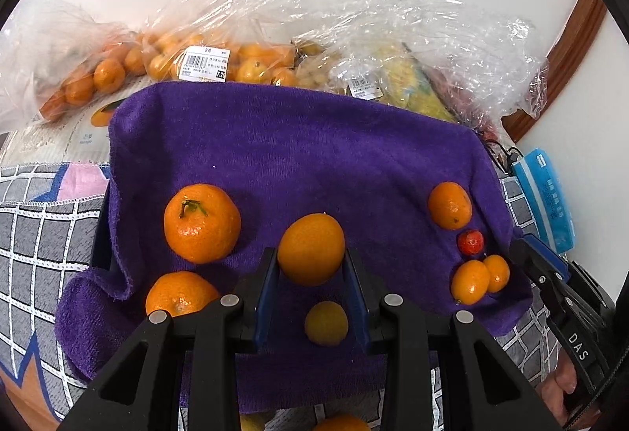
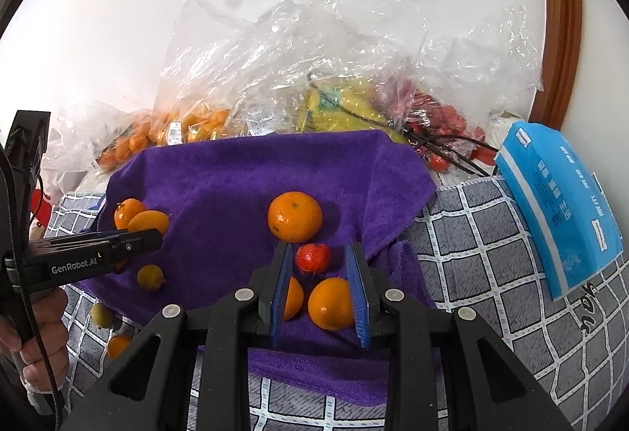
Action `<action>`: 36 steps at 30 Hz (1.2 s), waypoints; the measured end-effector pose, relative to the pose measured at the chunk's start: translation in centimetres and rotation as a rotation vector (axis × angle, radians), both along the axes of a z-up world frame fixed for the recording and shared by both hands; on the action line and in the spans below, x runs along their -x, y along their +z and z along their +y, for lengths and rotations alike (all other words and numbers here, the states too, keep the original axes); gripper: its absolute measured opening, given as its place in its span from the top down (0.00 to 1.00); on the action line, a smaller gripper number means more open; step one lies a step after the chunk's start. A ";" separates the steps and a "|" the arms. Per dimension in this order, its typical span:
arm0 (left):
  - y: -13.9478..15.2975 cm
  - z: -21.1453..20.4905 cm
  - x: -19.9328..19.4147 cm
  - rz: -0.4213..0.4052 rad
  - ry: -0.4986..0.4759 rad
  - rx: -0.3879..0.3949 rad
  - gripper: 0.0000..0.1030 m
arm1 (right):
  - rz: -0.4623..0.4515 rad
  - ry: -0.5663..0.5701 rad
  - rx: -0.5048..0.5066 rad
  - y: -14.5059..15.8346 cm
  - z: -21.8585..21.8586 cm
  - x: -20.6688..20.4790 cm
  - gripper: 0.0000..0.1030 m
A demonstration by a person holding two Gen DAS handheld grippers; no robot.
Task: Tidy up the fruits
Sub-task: 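Open the right gripper to drop the tomato on the towel while the left gripper releases its tangerine, then withdraw both grippers from the towel toward the loose fruit on the bedspread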
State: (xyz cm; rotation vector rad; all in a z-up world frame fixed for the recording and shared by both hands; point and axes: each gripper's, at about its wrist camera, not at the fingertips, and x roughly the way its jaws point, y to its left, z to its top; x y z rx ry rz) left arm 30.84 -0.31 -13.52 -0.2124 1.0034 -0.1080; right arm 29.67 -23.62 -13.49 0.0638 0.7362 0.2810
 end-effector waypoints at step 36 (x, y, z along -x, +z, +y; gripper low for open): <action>6.3 2.7 9.4 -0.150 -0.016 -0.002 0.58 | -0.046 0.076 0.021 3.8 4.1 6.4 0.59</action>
